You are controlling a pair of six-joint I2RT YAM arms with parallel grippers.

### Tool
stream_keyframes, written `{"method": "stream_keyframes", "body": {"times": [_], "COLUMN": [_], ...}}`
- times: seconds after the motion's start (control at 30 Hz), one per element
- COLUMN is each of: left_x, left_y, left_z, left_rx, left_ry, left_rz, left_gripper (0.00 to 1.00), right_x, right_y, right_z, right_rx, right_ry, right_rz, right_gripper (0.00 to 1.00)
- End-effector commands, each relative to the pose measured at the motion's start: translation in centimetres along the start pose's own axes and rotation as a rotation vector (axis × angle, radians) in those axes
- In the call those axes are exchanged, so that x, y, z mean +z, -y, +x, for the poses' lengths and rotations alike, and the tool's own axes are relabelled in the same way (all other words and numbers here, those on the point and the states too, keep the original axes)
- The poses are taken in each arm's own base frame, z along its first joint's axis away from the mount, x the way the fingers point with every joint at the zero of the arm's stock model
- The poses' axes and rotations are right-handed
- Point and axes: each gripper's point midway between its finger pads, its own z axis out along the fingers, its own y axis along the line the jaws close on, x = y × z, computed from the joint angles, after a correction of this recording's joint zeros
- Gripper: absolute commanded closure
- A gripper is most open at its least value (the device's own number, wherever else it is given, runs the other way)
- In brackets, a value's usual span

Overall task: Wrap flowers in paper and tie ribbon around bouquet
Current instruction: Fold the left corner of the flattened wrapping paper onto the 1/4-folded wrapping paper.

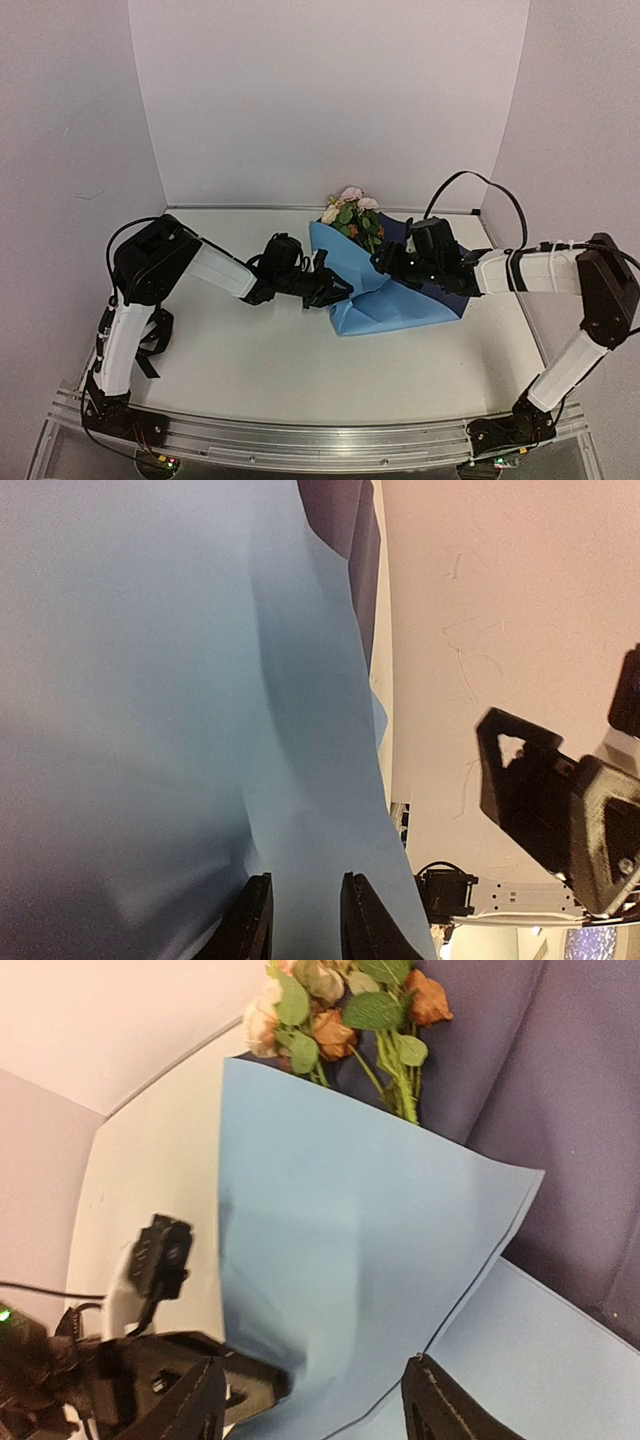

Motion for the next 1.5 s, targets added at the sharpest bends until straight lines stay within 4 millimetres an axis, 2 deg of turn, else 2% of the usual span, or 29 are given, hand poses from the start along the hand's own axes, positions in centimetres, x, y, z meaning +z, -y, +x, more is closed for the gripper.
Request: {"method": "stream_keyframes", "body": {"times": [0.0, 0.1, 0.2, 0.37, 0.6, 0.97, 1.13, 1.23, 1.47], "left_x": [0.5, 0.6, 0.6, 0.6, 1.2, 0.8, 0.7, 0.7, 0.7], "left_y": [0.1, 0.2, -0.2, -0.3, 0.4, 0.0, 0.4, 0.5, -0.2], "left_z": [-0.5, -0.5, -0.4, 0.1, 0.7, 0.1, 0.1, 0.1, 0.2], "left_rx": [0.023, 0.023, 0.022, 0.007, 0.007, -0.062, -0.121, -0.152, -0.186], "left_ry": [-0.019, -0.026, -0.032, -0.072, -0.17, -0.198, -0.223, -0.236, -0.253], "left_rz": [-0.012, -0.013, -0.032, -0.018, 0.017, 0.041, 0.091, 0.107, 0.084], "left_gripper": [0.75, 0.75, 0.75, 0.74, 0.72, 0.71, 0.71, 0.71, 0.7], "right_x": [-2.7, -3.3, -3.2, -3.1, -2.2, -2.7, -2.4, -2.2, -0.4], "right_y": [-2.6, -3.9, -4.1, -4.1, -4.2, -4.0, -4.4, -5.0, -5.8], "right_z": [1.0, 3.9, 5.9, 7.0, 9.8, 11.1, 12.6, 12.6, 12.6], "right_rx": [-0.068, -0.104, -0.129, -0.168, -0.254, -0.276, -0.364, -0.403, -0.456], "right_ry": [-0.007, -0.053, -0.073, -0.078, -0.141, -0.135, -0.139, -0.109, -0.09], "right_rz": [-0.013, -0.031, -0.012, -0.01, -0.037, -0.087, -0.093, -0.086, -0.051], "right_gripper": [0.34, 0.33, 0.34, 0.36, 0.37, 0.35, 0.35, 0.35, 0.36]}}
